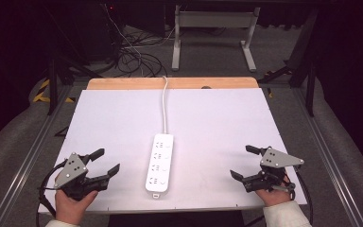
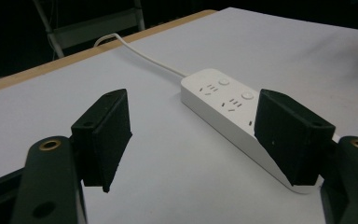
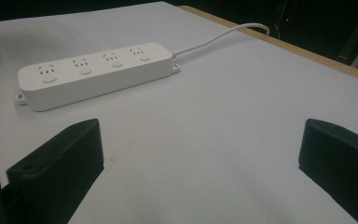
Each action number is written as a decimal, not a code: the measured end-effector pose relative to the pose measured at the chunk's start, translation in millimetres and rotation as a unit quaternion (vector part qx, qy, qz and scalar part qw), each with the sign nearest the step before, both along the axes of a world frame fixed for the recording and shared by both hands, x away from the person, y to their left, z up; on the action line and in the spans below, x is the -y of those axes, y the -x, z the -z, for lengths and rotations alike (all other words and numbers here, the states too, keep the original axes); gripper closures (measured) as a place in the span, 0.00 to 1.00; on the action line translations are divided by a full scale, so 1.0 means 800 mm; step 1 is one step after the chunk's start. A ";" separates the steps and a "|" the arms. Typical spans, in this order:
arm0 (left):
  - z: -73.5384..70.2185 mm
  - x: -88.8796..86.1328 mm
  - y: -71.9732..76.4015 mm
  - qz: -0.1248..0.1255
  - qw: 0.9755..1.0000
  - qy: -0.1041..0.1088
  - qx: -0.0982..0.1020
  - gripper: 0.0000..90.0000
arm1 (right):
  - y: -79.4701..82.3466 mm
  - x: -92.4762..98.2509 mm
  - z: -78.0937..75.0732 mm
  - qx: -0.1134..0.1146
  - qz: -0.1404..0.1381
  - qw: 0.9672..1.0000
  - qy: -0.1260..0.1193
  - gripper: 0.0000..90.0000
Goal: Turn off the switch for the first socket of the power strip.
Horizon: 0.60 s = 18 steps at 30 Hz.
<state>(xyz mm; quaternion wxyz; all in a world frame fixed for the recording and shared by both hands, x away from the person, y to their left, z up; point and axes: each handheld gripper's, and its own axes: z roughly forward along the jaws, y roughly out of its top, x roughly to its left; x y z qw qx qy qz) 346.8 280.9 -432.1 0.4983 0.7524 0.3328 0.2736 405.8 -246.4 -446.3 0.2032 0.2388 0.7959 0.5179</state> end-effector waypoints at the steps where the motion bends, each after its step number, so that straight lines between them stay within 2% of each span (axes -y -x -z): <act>1: 0.000 0.001 0.000 0.000 1.000 -0.002 0.000 0.30 | 0.000 0.000 0.000 0.000 0.000 1.000 0.000 0.00; 8: -0.005 0.009 -0.003 -0.002 1.000 -0.024 0.007 0.33 | 0.000 0.000 0.001 0.000 -0.002 1.000 -0.001 0.00; 18: -0.020 0.025 -0.015 0.024 0.999 -0.025 -0.003 0.40 | -0.001 -0.002 0.001 -0.002 -0.003 1.000 -0.001 0.00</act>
